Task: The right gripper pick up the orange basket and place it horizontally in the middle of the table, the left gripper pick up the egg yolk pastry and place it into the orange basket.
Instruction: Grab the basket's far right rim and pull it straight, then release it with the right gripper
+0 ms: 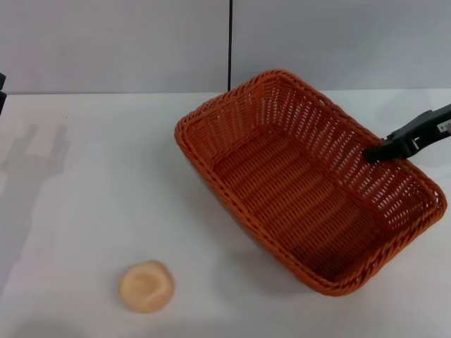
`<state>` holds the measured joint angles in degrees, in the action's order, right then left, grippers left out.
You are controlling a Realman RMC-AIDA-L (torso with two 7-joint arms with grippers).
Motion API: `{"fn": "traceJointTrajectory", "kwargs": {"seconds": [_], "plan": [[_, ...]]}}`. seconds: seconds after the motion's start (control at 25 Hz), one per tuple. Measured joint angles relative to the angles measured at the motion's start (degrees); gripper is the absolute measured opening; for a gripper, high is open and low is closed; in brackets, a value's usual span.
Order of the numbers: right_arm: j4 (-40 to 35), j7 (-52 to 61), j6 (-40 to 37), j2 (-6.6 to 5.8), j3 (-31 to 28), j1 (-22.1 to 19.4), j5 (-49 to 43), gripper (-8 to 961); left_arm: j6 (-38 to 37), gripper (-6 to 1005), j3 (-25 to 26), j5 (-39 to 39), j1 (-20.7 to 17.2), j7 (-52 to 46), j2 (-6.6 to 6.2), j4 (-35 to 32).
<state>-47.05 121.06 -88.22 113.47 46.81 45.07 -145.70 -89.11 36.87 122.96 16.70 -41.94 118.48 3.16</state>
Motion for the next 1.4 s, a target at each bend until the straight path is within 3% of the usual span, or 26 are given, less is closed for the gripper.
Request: {"fn": "traceJointTrajectory", "kwargs": {"seconds": [0.6,1.2,1.4], "plan": [[-4.8,-1.5,-4.0,-1.26,-0.9,-4.8,9.1,171,0.0,593,-0.5,0.0,-0.3,0.0,-0.09,0.6],[-11.9,-4.7,-9.3,-3.96,-10.0,-9.6,18.6,169,0.0,594,-0.7,0.0,-0.1,-0.3,-0.09,0.6],[-12.3,-6.1,-11.5,-5.65,-10.8,-10.2,24.1,174,0.0,594,-0.7,0.0,0.1,-0.3,-0.09,0.6]]}}
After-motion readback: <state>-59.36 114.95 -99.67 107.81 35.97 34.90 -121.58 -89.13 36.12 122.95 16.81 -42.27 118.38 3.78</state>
